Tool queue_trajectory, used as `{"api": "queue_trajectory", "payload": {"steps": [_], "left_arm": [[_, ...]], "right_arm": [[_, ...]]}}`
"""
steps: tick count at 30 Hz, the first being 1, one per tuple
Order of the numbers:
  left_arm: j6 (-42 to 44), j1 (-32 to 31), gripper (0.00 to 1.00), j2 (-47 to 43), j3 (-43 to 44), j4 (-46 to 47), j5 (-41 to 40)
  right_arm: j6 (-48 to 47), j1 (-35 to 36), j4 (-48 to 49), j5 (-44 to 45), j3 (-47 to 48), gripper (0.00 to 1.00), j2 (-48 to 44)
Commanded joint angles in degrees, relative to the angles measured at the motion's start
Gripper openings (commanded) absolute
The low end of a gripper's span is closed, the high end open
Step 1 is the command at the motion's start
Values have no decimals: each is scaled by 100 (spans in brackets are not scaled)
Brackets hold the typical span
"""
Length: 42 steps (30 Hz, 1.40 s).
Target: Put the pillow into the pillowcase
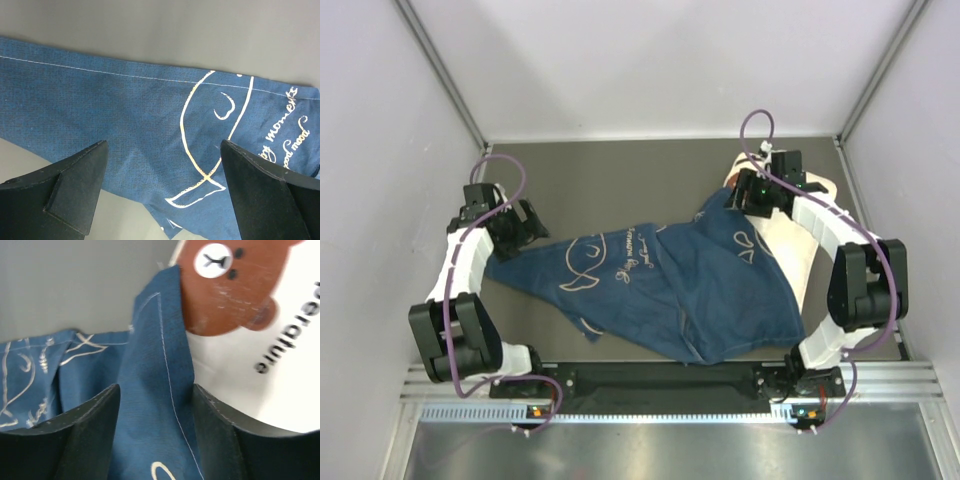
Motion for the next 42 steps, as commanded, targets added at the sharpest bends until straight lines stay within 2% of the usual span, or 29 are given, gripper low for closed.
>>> {"api": "queue_trajectory", "payload": {"steps": [1,2,4,5,8,10,17,22,27,31,32,34,37,38,42], "left_arm": [[96,-14,99,-76,100,118,74],[87,-14,99,-58,109,118,109],[70,-5,99,-23,118,118,171],[61,-5,99,-14,126,118,232],[35,-23,99,-23,126,162,329],[43,-32,99,-41,153,171,364],[-27,-365,98,275,530,171,330],[-115,-594,98,618,961,21,206],[-89,-734,97,225,900,-146,338],[-237,-1182,97,-339,497,-260,776],[-325,-1522,97,-435,261,-243,795],[-632,-1771,97,-603,22,-269,708],[-923,-1878,98,-831,-470,-208,138],[-915,-1877,98,-867,-567,-338,-308],[-941,-1877,97,-823,-568,-865,-1276]], "right_arm": [[-24,108,473,-594,175,58,-184],[-6,108,473,-673,219,51,-132],[-15,108,412,-805,412,42,-27],[-23,108,368,-788,517,27,122],[20,91,263,-692,930,6,360],[117,30,192,-595,1317,1,501],[652,-383,60,-674,2679,0,1492],[1285,-1042,165,-436,3664,0,2257],[1857,-1508,359,-173,4331,0,2751],[2111,-1728,438,240,4149,0,2726],[2191,-1772,560,258,3896,0,2690],[2262,-1860,816,83,3718,0,2585],[2262,-1852,886,117,3542,0,2479],[2296,-1852,939,109,3411,0,2392],[2341,-1852,1044,56,3296,0,2294]]}}
